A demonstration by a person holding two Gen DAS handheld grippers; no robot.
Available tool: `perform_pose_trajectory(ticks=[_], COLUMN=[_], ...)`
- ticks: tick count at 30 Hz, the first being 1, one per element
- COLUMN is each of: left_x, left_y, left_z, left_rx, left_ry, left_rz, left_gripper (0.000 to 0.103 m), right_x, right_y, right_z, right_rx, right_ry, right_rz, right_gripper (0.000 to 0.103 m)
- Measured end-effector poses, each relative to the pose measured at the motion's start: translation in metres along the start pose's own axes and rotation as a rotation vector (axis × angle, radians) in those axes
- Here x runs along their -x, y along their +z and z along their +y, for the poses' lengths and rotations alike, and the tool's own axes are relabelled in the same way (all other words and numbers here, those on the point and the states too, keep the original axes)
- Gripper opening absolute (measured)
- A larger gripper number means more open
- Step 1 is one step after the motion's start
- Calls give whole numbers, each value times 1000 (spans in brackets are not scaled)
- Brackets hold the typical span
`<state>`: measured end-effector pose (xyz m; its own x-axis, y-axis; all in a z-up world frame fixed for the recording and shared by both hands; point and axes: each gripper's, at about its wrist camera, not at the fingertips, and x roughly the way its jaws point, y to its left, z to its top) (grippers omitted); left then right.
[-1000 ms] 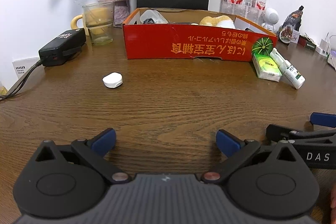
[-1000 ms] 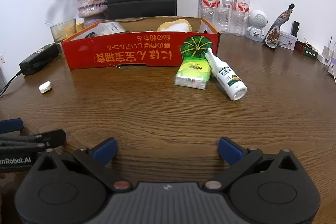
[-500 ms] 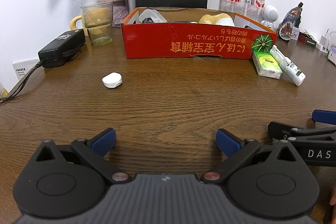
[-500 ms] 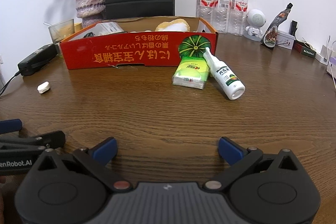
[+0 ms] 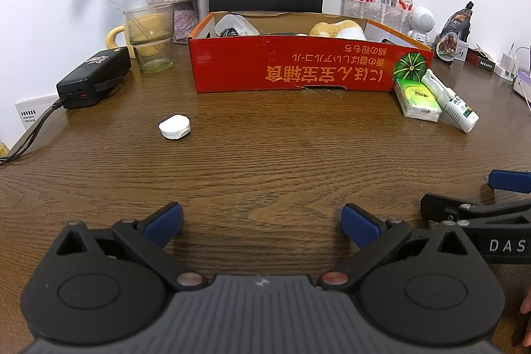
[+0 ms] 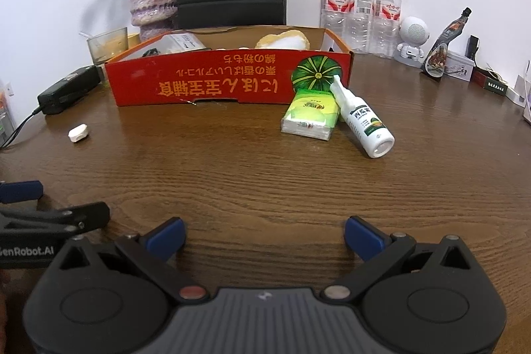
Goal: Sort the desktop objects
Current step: 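Grasp white earbud case with left gripper while right grasps white spray bottle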
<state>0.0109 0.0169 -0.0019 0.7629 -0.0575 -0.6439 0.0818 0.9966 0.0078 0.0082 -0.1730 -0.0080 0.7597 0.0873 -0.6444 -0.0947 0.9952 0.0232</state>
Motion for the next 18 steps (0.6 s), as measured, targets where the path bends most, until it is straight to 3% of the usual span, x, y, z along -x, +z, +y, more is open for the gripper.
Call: perform_pose_trajectory(ticks=[8,11,12,14,16,18], left_x=[0,1,1,-3,-18,-41], left_y=[0,10,19,39,51,61], left_z=[0,10,20,40,51,63], left_rx=[1,-32,-38,-53,-160,-195], left_ry=[-5,-75,-100,-81,-46,12], left_rz=[-3,-38,-61,-120,-143,-86], left_gripper=[103,103,103,103,93,71], right_x=[0,0,-2,-2,0,-4], right_y=[0,1,6,24,43,61], right_z=[1,0,0,-9,-28,-48], right_rx=[-1,5,38,111,103,103], right_ry=[-7,6,24,49,5,-33], right_rz=[0,1,18,31,-27,-98], right_gripper=[103,103,101,79,77,76])
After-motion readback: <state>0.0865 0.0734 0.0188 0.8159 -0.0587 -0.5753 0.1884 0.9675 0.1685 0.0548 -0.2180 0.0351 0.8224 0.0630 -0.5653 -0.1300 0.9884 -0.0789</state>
